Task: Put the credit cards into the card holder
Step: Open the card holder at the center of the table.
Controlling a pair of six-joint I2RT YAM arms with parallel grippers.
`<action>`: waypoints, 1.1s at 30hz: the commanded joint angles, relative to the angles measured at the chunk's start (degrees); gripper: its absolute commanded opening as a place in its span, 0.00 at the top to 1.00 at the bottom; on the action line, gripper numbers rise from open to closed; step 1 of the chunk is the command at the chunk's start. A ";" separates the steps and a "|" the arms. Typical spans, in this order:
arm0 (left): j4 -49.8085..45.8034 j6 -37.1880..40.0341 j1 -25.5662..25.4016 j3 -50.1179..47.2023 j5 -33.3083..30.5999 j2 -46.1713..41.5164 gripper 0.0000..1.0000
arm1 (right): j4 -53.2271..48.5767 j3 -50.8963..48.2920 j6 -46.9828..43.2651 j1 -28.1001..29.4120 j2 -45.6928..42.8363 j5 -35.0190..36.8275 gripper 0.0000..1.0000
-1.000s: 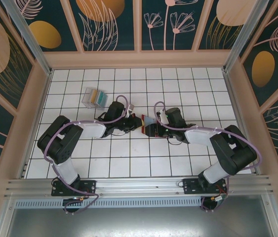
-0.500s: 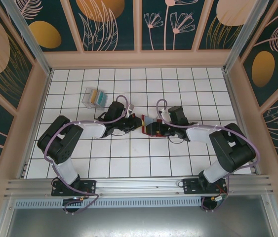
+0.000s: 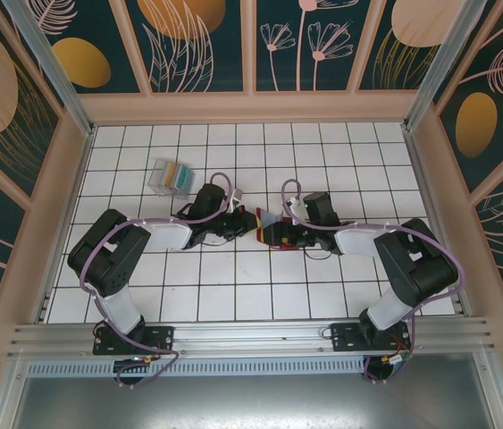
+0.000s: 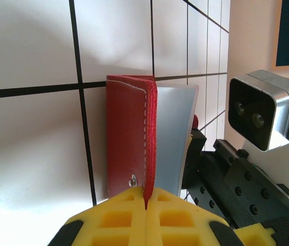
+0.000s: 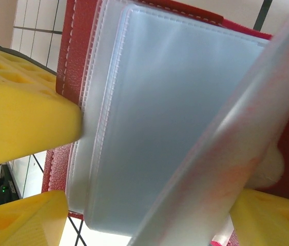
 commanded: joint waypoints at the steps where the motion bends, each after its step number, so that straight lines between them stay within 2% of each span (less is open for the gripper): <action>1: 3.30 -0.70 -0.30 -0.70 1.25 0.46 1.00 | 0.10 1.09 -0.19 -0.23 1.83 -1.49 0.19; 7: 3.39 -0.79 -0.26 -1.04 1.10 -0.06 1.00 | -0.46 1.54 -0.42 -0.23 3.12 -0.10 0.24; 14: 3.90 -1.15 -0.24 -1.45 1.29 -0.03 1.00 | 3.17 -0.33 1.60 -0.43 1.56 -1.58 0.18; 23: 3.68 -1.21 -0.26 -1.36 1.44 0.12 1.00 | 4.77 -1.20 2.05 -1.21 2.81 -3.48 0.19; 33: 5.13 -2.54 -0.24 -2.02 1.34 0.01 1.00 | 3.86 -1.27 1.87 -0.43 4.18 -0.35 0.21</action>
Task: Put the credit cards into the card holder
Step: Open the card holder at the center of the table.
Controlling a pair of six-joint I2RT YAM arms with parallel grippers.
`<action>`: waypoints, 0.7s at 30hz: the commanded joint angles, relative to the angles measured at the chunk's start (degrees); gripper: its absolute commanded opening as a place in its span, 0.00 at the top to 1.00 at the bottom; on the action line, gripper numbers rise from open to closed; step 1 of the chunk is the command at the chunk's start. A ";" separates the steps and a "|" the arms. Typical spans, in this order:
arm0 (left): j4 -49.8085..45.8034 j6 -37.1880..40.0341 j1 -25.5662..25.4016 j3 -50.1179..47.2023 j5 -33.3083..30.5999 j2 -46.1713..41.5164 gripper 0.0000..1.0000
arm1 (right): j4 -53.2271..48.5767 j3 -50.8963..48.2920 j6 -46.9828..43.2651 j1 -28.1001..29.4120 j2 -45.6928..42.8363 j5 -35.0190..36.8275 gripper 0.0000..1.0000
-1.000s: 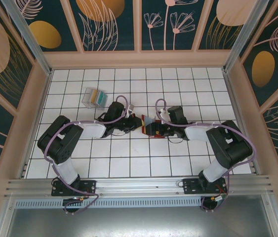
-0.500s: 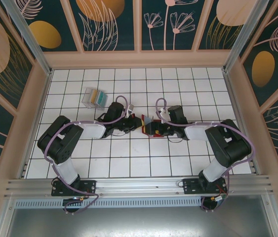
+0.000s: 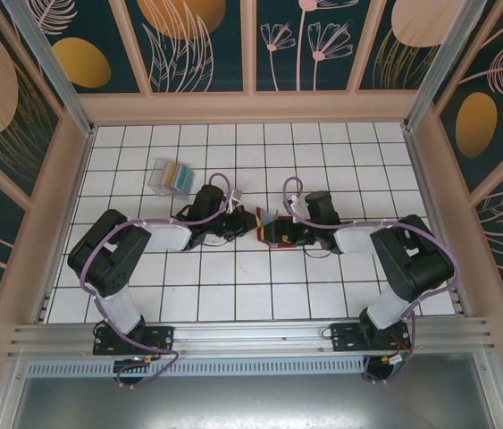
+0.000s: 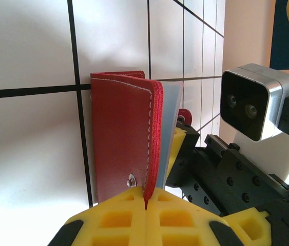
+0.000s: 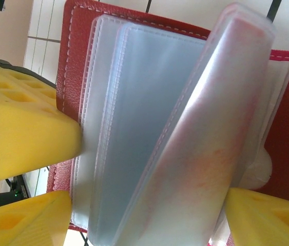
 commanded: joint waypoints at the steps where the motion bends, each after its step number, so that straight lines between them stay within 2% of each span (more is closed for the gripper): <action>1: 2.70 -1.01 -0.31 -1.04 1.34 -0.07 1.00 | -0.74 -0.99 -0.06 0.64 2.07 2.02 0.22; 5: 3.08 -1.31 -0.24 -1.42 1.22 -0.19 1.00 | -2.22 -0.64 -0.41 0.96 2.12 3.98 0.25; 11: 3.32 -1.41 -0.24 -1.41 1.29 0.00 1.00 | -4.37 0.00 -0.58 1.09 2.03 7.06 0.39; 14: 3.41 -1.38 -0.33 -1.50 1.43 -0.06 1.00 | -4.49 -0.05 -0.42 1.08 1.98 7.27 0.41; 17: 3.41 -1.06 -0.25 -1.66 1.48 0.11 1.00 | -0.70 -1.50 0.17 1.08 0.75 3.04 0.27; 21: 3.58 -0.98 -0.31 -1.95 1.53 0.42 1.00 | 2.85 -2.18 0.95 1.09 -0.27 -2.29 0.20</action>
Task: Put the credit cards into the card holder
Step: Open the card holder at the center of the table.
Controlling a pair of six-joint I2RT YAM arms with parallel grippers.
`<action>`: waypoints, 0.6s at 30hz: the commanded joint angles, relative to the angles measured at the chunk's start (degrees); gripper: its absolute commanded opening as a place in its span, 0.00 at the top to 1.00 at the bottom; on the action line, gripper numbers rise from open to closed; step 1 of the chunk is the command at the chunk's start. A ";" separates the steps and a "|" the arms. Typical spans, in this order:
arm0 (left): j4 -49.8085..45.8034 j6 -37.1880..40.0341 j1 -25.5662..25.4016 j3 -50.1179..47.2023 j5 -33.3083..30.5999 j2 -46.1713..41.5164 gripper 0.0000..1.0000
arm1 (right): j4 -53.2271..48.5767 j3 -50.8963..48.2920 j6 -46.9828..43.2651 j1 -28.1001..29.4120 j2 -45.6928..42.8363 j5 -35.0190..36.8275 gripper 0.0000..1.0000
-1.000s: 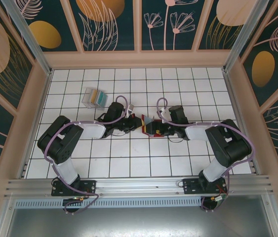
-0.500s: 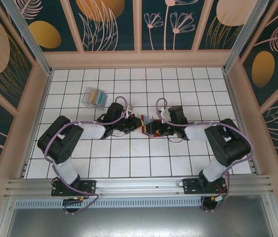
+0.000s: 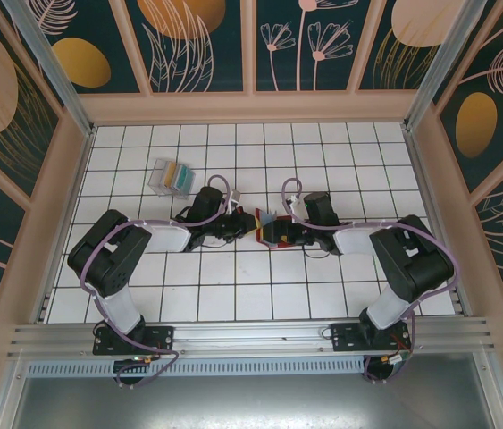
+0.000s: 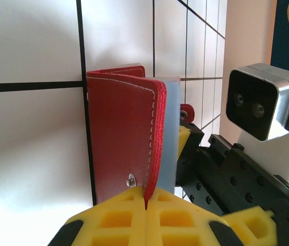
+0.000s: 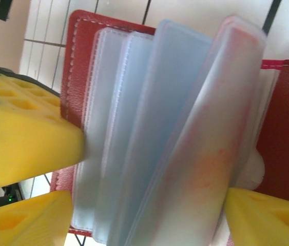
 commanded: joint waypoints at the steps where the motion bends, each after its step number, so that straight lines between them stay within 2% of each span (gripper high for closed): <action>1: 2.36 -0.09 -0.26 -0.66 1.67 0.47 1.00 | 1.56 -1.61 0.66 0.31 0.01 -3.55 0.19; 10: 3.19 -0.73 -0.26 -0.68 2.22 0.28 1.00 | 0.93 -1.65 0.57 0.40 2.69 -0.23 0.22; 18: 4.64 -1.34 -0.28 -1.16 2.59 0.67 1.00 | 1.10 -2.10 0.67 0.39 2.84 0.63 0.32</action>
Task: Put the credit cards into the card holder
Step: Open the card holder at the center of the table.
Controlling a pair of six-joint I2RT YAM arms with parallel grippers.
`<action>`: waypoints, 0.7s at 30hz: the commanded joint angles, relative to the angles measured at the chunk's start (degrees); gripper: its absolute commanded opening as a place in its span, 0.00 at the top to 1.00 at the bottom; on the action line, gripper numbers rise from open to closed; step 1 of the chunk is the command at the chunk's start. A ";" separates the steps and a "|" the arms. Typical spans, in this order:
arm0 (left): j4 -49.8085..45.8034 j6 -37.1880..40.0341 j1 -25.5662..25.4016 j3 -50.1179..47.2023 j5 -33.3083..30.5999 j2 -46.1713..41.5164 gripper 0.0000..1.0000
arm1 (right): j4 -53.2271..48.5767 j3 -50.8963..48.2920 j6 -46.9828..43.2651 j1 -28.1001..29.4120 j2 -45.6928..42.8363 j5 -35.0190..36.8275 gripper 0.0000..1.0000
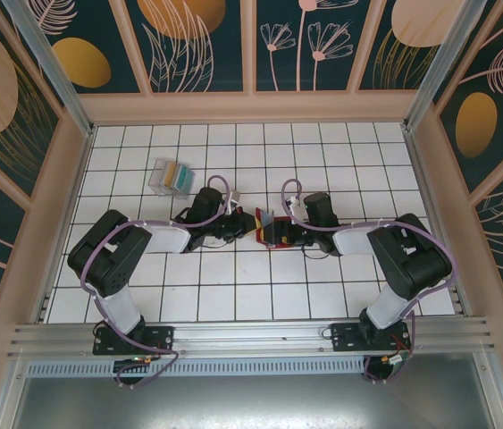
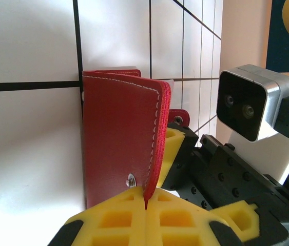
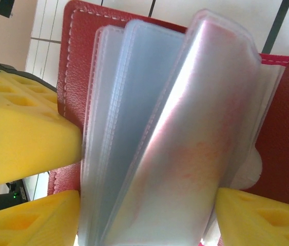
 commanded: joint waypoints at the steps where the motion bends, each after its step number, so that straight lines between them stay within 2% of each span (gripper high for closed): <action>1: 2.82 -0.69 -0.26 -0.51 2.29 0.78 1.00 | -1.25 -1.65 0.02 0.31 1.48 1.27 0.33; 4: 2.83 -0.56 -0.22 -0.70 2.20 1.24 1.00 | -1.49 -1.80 -0.07 0.21 1.23 1.77 0.40; 12: 0.67 1.34 -0.28 0.32 1.45 2.38 1.00 | -0.17 -2.25 0.27 -0.15 1.61 0.55 0.45; 13: 0.69 1.35 -0.26 0.35 1.35 2.51 0.91 | -0.09 -2.18 0.29 -0.15 1.61 0.55 0.45; 14: 0.69 1.43 -0.24 0.51 1.23 2.57 0.78 | -0.09 -2.16 0.28 -0.10 1.66 0.42 0.46; 15: 0.86 1.60 -0.24 0.61 1.19 2.49 0.71 | -0.08 -2.09 0.28 -0.15 1.75 0.31 0.46; 18: 0.62 2.37 -0.27 1.29 1.08 2.43 0.61 | 0.18 -2.16 0.07 -0.14 1.83 -0.39 0.45; 21: 0.37 3.04 -0.26 2.14 1.18 2.99 0.59 | 0.59 -2.47 -0.23 -0.15 1.57 -0.69 0.44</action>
